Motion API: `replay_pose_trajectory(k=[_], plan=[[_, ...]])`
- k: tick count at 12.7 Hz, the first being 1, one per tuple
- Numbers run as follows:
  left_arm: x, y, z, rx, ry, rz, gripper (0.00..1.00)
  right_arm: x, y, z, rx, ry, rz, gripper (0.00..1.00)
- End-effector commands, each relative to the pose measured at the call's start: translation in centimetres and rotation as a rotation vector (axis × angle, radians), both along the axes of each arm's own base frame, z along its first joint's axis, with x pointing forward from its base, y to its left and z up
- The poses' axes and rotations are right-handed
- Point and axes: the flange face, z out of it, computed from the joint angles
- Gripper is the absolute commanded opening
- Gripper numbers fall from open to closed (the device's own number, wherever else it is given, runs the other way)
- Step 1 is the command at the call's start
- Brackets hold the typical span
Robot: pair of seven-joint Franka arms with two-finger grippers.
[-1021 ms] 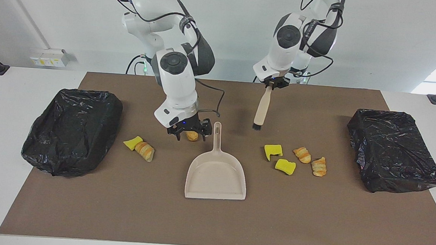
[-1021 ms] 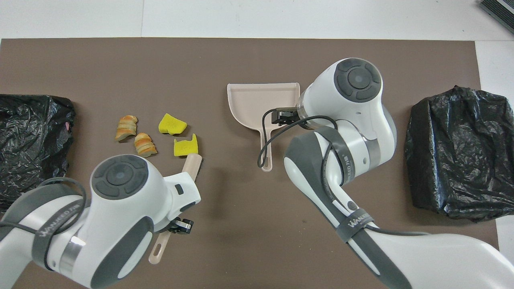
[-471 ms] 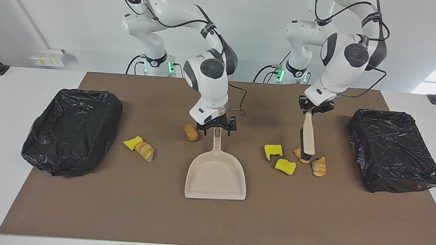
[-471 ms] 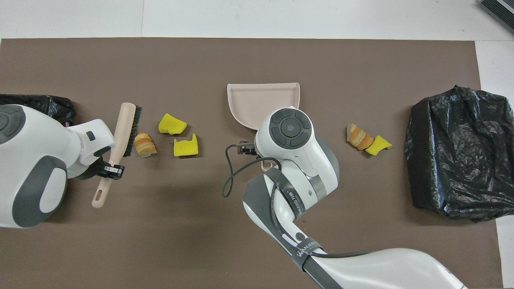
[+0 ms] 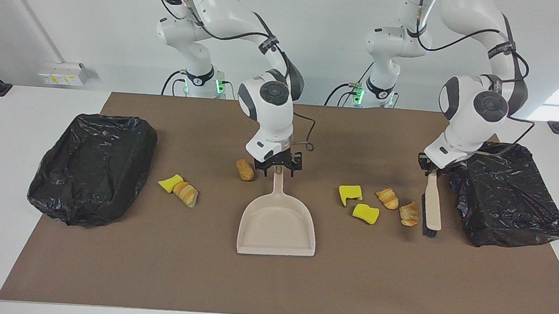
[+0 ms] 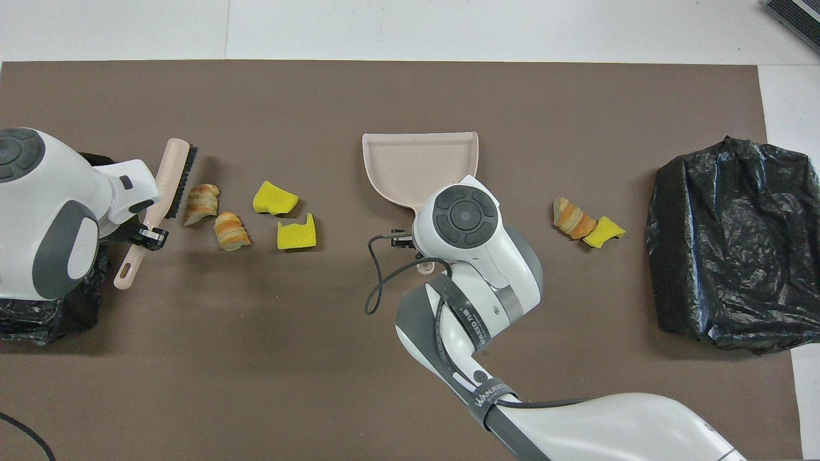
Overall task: Sweep and dump trash in bin
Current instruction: 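Lift the brush with the left gripper while the right gripper positions the dustpan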
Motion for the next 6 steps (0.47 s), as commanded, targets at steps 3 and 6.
replay_pose_trajectory(k=[3, 6], plan=[[-2.8, 0.2, -1.1, 0.019, 0.036, -0.020, 0.00, -0.3, -0.2, 0.4, -0.015, -0.012, 0.041, 0.00], [-5.6, -0.5, -2.1, 0.022, 0.076, -0.022, 0.00, -0.3, -0.5, 2.1, -0.010, -0.007, 0.124, 0.00]])
